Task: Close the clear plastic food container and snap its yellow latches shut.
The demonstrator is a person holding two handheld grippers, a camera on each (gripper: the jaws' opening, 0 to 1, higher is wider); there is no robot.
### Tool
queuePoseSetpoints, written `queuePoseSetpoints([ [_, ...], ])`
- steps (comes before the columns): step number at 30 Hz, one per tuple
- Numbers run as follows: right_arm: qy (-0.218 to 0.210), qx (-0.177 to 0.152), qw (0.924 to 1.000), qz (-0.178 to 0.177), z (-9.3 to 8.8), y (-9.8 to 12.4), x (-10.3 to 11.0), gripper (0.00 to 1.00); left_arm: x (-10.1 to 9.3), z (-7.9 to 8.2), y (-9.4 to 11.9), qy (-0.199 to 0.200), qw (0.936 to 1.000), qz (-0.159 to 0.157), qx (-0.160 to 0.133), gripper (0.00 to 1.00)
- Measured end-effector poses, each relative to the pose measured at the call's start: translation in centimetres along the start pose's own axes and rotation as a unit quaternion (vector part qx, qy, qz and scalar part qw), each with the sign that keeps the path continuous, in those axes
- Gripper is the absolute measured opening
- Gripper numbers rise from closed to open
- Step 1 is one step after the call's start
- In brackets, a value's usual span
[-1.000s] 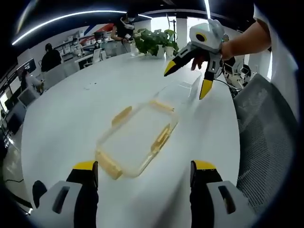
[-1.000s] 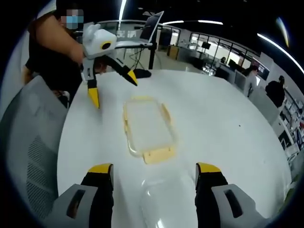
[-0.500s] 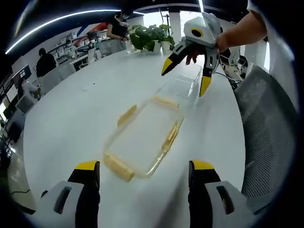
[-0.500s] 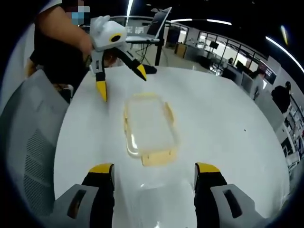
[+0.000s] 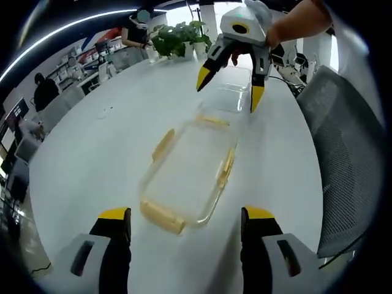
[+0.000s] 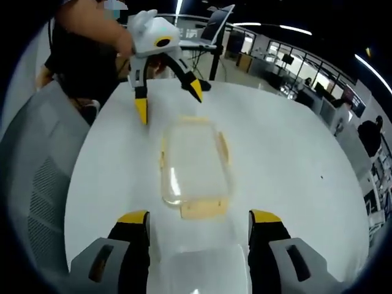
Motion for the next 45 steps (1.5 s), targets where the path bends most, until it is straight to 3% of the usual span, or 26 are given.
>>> queuePoseSetpoints([
  [20,0.022,0.023,0.9991,0.028,0.6,-1.8,-0.6,0.62,2.1,0.1,-0.9,-0.081,0.9947,-0.034,0.054,0.71],
  [32,0.033,0.037,0.9977,0.046,0.8,-2.8,-0.7,0.6,3.1,0.2,-1.5,-0.13,0.9858,-0.058,0.09,0.66],
  [35,0.032,0.042,0.9973,0.051,0.9,-3.2,-0.8,0.6,3.4,0.1,-1.6,-0.153,0.9807,-0.062,0.105,0.66],
  [45,0.039,0.057,0.9955,0.064,0.7,-3.9,-0.7,0.6,4.0,0.1,-2.2,-0.162,0.9773,-0.079,0.112,0.64],
])
Point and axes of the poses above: the point that each gripper's makers call its tool centre point, and the gripper's own axes: y roughly backward along the fingers, x roughly to its left, z roughly out of its top, the point moved 8 cm from there along y, roughly backward along the fingers, and after that the axes turned 6 degrees about -z, right-handed, at the moved point
